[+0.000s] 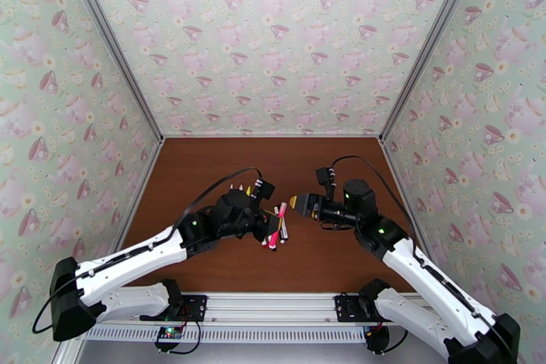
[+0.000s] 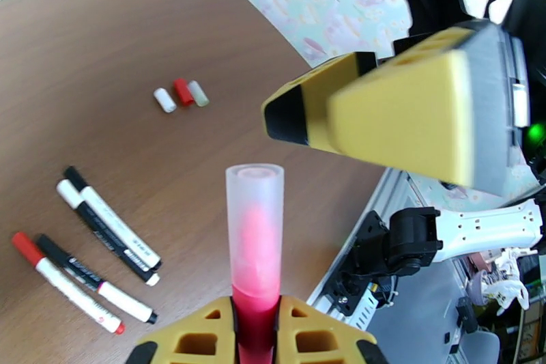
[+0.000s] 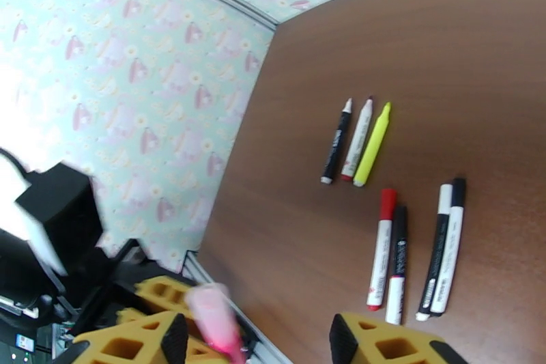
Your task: Open the pen caps
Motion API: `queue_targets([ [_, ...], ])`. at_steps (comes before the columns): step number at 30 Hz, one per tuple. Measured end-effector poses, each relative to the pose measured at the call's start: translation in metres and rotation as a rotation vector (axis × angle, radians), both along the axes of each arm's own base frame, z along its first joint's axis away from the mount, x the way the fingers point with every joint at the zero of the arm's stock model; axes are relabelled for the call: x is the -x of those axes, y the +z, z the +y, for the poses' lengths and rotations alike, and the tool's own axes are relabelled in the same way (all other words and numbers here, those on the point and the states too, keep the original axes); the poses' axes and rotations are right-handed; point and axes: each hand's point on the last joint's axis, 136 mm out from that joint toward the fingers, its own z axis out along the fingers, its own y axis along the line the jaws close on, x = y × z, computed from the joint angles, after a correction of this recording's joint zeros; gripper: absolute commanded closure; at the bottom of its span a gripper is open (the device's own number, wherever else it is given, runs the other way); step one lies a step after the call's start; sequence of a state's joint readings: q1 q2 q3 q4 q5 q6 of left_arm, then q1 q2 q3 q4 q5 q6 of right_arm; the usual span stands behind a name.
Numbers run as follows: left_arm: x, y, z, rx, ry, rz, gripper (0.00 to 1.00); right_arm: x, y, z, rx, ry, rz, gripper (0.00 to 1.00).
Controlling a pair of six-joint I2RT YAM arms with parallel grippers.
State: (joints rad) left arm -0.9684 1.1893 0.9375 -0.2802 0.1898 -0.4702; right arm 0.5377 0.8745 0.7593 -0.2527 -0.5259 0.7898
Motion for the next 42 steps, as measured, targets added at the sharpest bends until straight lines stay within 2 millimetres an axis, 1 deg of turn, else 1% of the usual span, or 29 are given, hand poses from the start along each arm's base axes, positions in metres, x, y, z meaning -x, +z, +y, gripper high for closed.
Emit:
queue_targets([
  [3, 0.004, -0.005, -0.005, -0.002, -0.031, 0.022, 0.86, 0.005, 0.006, 0.000, -0.017, 0.005, -0.007, 0.42],
  [5, 0.006, -0.006, -0.006, 0.000, -0.048, 0.028, 0.86, 0.008, 0.006, 0.002, -0.019, 0.012, -0.004, 0.43],
  [10, 0.013, -0.005, -0.012, 0.017, -0.096, 0.038, 0.87, 0.012, 0.000, 0.006, 0.004, 0.017, 0.013, 0.43],
  [16, 0.013, -0.007, -0.017, 0.025, -0.120, 0.037, 0.88, 0.013, -0.011, 0.012, 0.035, 0.029, 0.046, 0.46],
  [21, 0.013, -0.003, -0.019, 0.040, -0.127, 0.027, 0.88, 0.013, -0.021, 0.023, 0.067, 0.058, 0.077, 0.55],
  [25, 0.013, -0.002, -0.021, 0.044, -0.130, 0.026, 0.88, 0.016, -0.029, 0.030, 0.087, 0.080, 0.095, 0.64],
  [30, 0.013, -0.003, -0.021, 0.043, -0.130, 0.026, 0.88, 0.017, -0.029, 0.032, 0.091, 0.077, 0.090, 0.76],
  [34, 0.013, -0.002, -0.021, 0.046, -0.130, 0.025, 0.88, 0.014, -0.033, 0.029, 0.111, 0.055, 0.096, 0.83],
  [35, 0.013, -0.002, -0.021, 0.046, -0.129, 0.024, 0.86, 0.014, -0.034, 0.028, 0.115, 0.051, 0.099, 0.85],
  [37, 0.012, -0.002, -0.021, 0.045, -0.128, 0.025, 0.79, 0.013, -0.034, 0.027, 0.121, 0.044, 0.099, 0.88],
  [40, 0.013, 0.000, -0.021, 0.061, -0.129, 0.020, 0.69, 0.012, -0.031, 0.026, 0.121, 0.033, 0.096, 0.88],
  [42, 0.017, -0.001, -0.017, 0.080, -0.132, 0.024, 0.65, 0.012, -0.027, 0.026, 0.114, 0.029, 0.087, 0.88],
])
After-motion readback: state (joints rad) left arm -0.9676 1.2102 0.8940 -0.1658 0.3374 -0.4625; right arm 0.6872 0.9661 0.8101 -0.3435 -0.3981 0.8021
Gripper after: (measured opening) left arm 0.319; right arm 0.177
